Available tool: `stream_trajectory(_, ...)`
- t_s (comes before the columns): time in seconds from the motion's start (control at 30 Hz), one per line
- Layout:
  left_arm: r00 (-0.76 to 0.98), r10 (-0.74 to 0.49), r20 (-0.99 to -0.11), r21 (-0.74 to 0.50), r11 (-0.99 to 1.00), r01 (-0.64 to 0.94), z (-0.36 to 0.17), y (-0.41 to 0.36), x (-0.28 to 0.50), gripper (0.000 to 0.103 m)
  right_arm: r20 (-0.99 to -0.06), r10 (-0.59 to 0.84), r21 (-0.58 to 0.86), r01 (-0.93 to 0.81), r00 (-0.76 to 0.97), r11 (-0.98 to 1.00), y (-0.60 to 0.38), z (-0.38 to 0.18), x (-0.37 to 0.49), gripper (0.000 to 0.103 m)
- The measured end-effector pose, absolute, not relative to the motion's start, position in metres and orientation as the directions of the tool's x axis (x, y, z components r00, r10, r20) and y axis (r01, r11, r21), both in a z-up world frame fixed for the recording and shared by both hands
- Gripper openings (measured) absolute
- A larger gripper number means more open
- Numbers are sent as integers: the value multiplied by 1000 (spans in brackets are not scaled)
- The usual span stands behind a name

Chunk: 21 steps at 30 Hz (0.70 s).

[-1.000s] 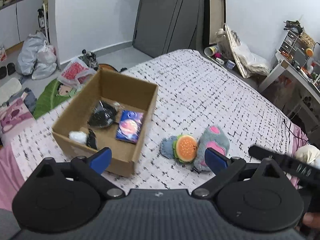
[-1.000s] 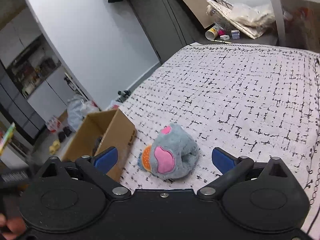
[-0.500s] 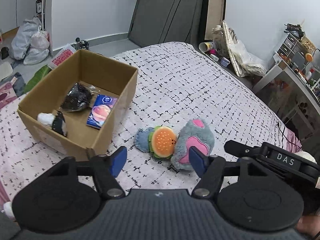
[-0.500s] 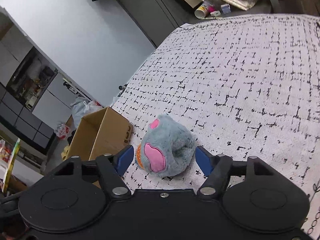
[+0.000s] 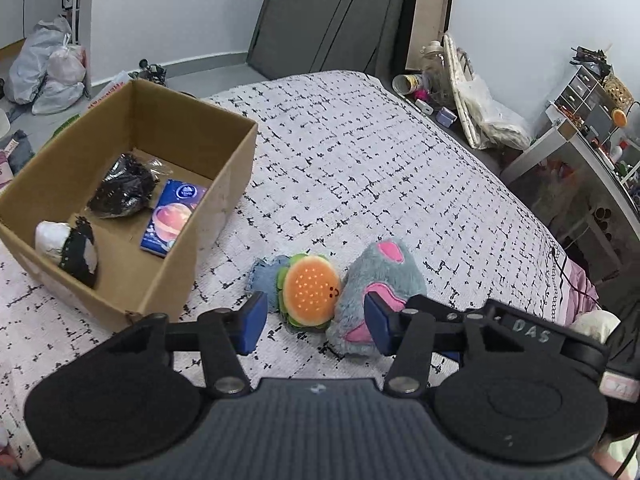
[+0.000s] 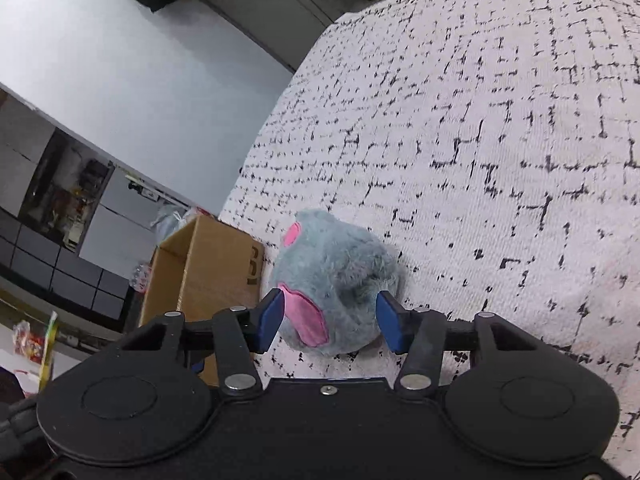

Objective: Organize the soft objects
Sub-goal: 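Close the right tool on the grey plush while the left tool grips it too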

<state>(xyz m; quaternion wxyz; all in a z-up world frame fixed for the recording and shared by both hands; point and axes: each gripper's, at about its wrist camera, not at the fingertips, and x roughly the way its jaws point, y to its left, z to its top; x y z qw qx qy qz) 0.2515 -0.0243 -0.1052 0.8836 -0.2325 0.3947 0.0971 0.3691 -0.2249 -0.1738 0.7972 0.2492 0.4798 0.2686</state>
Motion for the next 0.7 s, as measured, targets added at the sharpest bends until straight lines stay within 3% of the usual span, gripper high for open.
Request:
stream_trajectory(0.07, 662, -17, -749, -331, 875, -352, -109, -24, 254, 53, -643, 660, 636, -210, 389, 743, -219, -175, 368, 36)
stream_trajectory(0.1, 659, -18, -752, -329, 877, -351, -110, -25, 255, 53, -646, 661, 631, -221, 382, 744, -216, -175, 368, 21)
stream_trajectory(0.37, 654, -44, -755, -341, 878, -335, -111, -28, 259, 53, -676, 634, 573, -274, 375, 772, -215, -156, 360, 13)
stream_trajectory(0.7, 673, -133, -727, -393, 885, -249, -103, -50, 256, 53, -719, 589, 541, -234, 370, 808, -241, -138, 333, 10)
